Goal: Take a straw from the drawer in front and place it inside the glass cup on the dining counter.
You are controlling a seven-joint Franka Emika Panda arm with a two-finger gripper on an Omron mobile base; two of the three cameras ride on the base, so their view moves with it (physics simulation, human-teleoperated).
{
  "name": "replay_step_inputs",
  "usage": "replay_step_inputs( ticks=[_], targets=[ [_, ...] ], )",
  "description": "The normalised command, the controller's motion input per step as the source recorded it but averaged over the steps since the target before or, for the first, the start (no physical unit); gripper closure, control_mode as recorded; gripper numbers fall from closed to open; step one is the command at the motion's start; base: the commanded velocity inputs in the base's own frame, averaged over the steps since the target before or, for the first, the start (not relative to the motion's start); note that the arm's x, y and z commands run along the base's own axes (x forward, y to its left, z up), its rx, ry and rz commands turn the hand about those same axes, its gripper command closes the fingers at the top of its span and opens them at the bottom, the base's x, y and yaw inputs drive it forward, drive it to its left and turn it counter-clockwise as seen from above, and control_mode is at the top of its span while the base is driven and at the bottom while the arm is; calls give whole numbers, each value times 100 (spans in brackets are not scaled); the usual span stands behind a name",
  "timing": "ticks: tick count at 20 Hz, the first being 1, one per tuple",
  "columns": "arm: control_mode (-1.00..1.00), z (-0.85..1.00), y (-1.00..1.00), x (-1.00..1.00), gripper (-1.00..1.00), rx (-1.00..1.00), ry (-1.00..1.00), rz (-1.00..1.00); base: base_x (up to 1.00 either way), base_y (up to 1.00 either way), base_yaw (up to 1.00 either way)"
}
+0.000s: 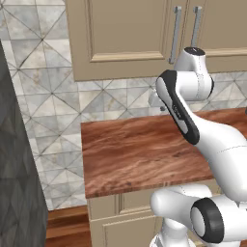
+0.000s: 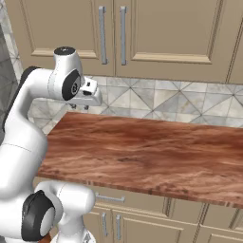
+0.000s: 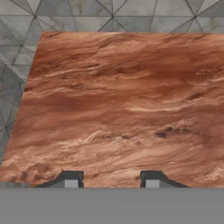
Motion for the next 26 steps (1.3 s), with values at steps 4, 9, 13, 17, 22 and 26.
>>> replay_step_inputs(
  ticks=[4,9,13,17,22,26],
  targets=[
    [100,0,0,0,-100,0,0,0,-3,0,0],
    [100,0,0,0,-100,0,0,0,-37,-5,7],
    [100,0,0,0,-100,0,0,0,-46,-35,26],
    [100,0,0,0,-100,0,0,0,-11,-44,33],
    [100,0,0,0,-100,0,0,0,-21,-52,41],
    [100,0,0,0,-100,0,0,0,-39,-49,44]
  ],
)
